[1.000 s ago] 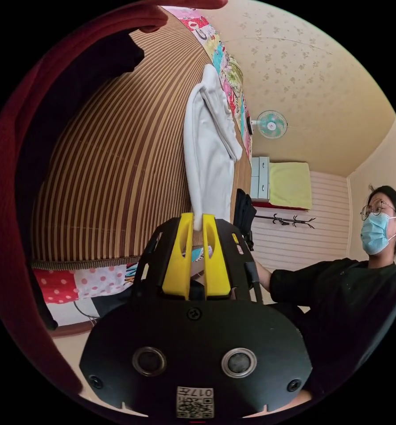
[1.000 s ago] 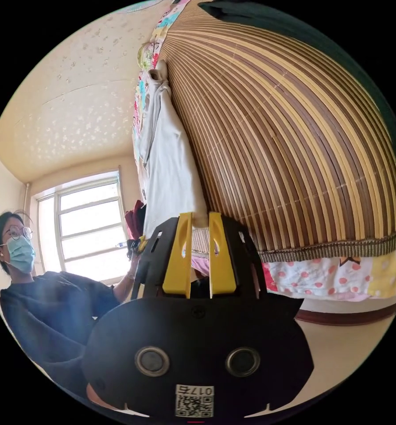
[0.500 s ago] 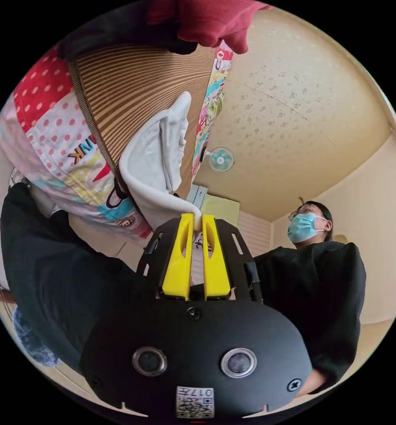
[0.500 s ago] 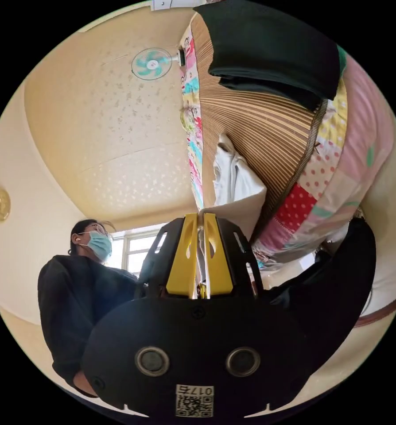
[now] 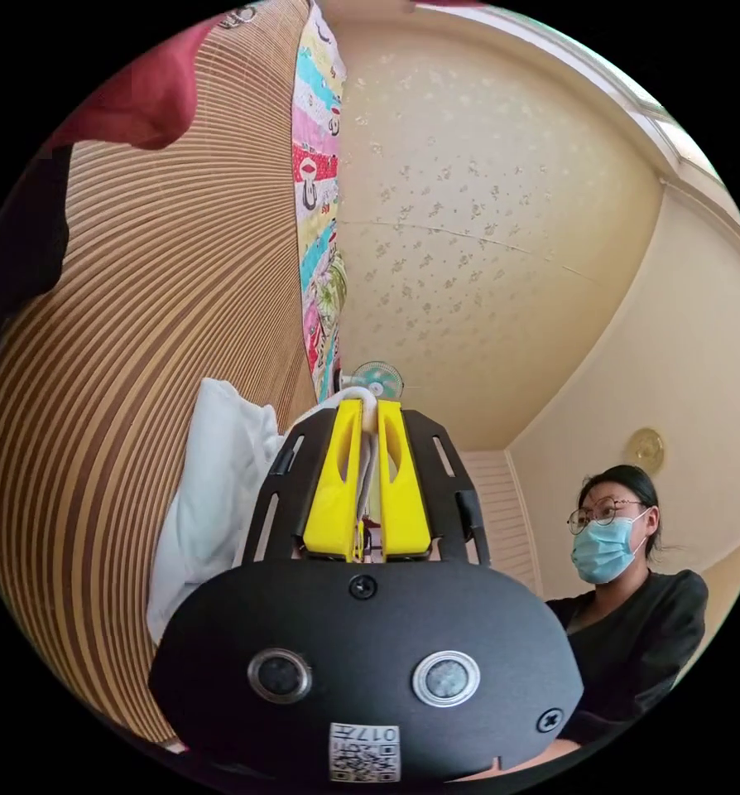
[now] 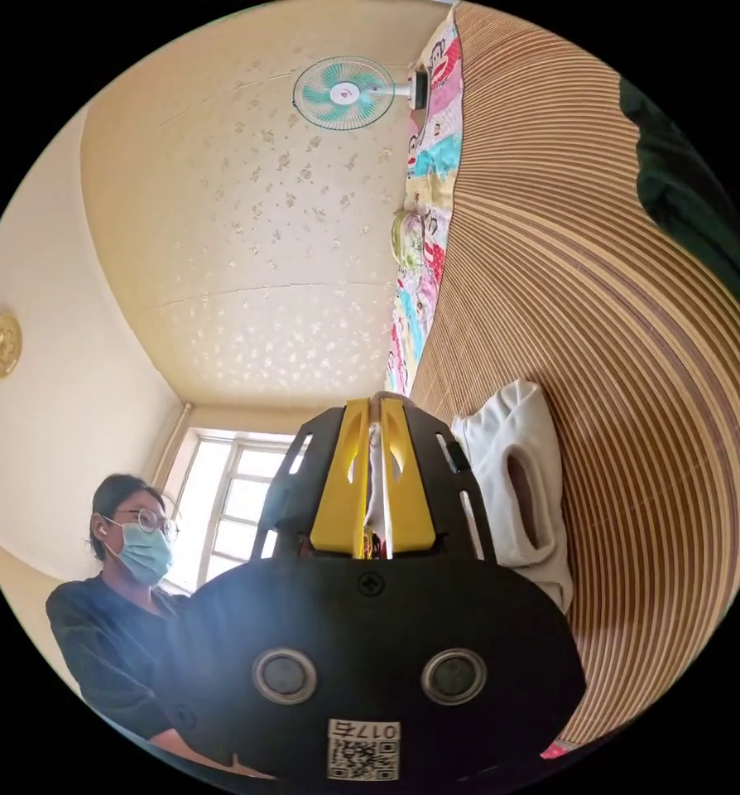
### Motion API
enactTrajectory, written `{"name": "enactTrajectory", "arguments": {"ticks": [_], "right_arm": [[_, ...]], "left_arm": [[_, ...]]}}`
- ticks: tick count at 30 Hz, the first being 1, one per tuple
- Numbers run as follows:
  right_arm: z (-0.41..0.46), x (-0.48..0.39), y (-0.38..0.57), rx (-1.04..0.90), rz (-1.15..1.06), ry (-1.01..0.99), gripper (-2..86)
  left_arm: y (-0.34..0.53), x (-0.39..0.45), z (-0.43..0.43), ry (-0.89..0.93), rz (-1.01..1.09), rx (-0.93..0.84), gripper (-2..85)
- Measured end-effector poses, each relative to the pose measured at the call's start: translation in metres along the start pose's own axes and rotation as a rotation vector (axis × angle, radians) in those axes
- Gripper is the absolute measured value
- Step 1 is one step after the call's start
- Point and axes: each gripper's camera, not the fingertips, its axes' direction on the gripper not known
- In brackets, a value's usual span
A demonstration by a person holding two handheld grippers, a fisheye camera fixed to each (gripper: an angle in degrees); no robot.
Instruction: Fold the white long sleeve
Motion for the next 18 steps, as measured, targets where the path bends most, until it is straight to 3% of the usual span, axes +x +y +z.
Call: {"name": "enactTrajectory", "arguments": {"ticks": [4, 10, 13, 15, 18], "right_arm": [[0.036, 0.021, -0.025, -0.009, 0.038, 0.174, 4.2], [0.044, 0.014, -0.034, 0.122, -0.032, 0.085, 5.7], [0.075, -0.023, -0.021, -0.032, -0.155, 0.283, 4.5], [0.098, -0.047, -0.001, -0.15, -0.238, 0.445, 4.6], [0.126, -0.077, 0.039, -0.29, -0.34, 0.728, 6.2]], "left_arm": [[-0.007, -0.027, 0.022, -0.082, -0.063, 0.017, 4.3], [-0.005, -0.015, 0.023, -0.145, 0.022, 0.04, 10.8], [0.021, 0.007, 0.03, -0.277, 0.099, -0.061, 11.5], [0.051, 0.029, 0.036, -0.508, 0.189, -0.162, 11.8], [0.091, 0.045, 0.039, -0.713, 0.261, -0.253, 12.2]]}}
